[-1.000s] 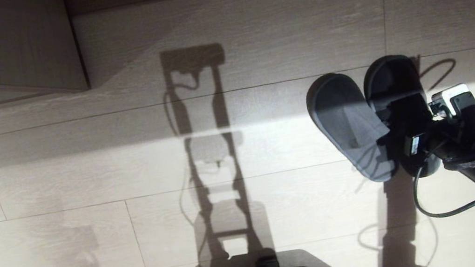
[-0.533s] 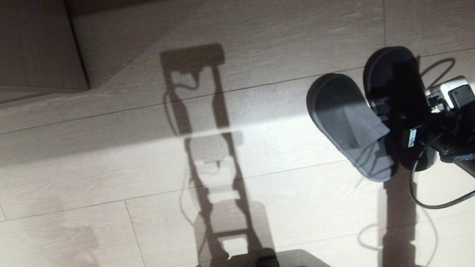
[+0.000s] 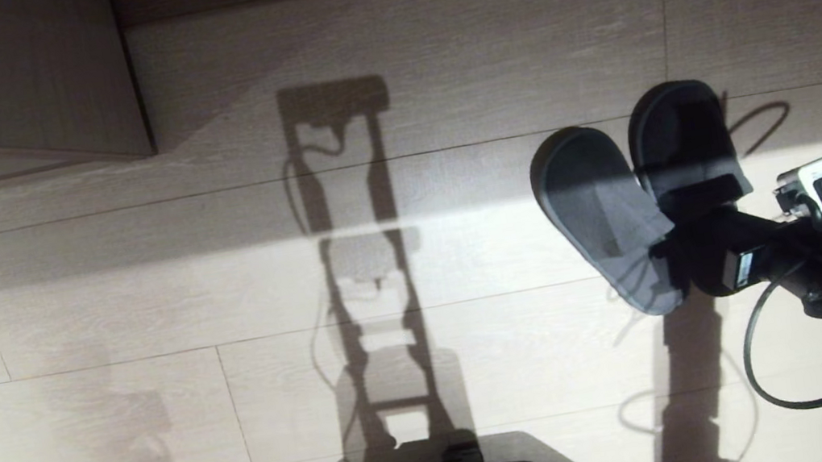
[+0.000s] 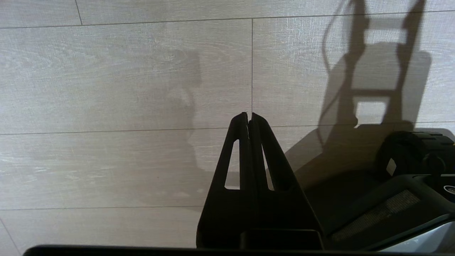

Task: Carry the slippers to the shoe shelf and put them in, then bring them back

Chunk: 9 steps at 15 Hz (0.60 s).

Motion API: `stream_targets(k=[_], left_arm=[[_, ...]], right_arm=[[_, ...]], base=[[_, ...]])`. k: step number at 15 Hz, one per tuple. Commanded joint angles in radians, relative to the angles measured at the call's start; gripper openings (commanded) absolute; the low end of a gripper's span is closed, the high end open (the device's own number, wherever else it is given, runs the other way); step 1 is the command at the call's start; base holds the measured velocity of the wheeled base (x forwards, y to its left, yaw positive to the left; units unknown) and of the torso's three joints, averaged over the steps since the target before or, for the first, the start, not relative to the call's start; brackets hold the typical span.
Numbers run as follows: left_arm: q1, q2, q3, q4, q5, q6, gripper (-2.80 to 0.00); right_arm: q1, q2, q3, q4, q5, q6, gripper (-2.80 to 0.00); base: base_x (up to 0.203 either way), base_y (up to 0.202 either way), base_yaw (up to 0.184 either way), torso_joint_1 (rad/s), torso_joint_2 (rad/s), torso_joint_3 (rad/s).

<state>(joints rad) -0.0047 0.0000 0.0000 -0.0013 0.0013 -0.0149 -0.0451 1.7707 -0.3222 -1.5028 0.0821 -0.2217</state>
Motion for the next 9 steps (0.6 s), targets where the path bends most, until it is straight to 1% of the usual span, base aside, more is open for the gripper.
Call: stream_targets(k=[1, 4, 9], left_arm=[[0.000, 0.000, 0.002, 0.000, 0.000, 0.000, -2.80], [0.000, 0.000, 0.002, 0.000, 0.000, 0.000, -2.80], [0.000, 0.000, 0.002, 0.000, 0.000, 0.001, -2.80]], right_arm=[[-0.001, -0.054, 0.056, -0.009, -0.001, -0.002, -2.80], [-0.001, -0.151, 0.145, -0.009, -0.003, -0.002, -2.80], [-0.001, -0.464, 0.274, 0.001, -0.008, -0.004, -2.80]], base=[[0.000, 0.000, 0.000, 0.000, 0.00, 0.000], [0.000, 0.000, 0.000, 0.000, 0.00, 0.000], [0.000, 0.000, 0.000, 0.000, 0.00, 0.000]])
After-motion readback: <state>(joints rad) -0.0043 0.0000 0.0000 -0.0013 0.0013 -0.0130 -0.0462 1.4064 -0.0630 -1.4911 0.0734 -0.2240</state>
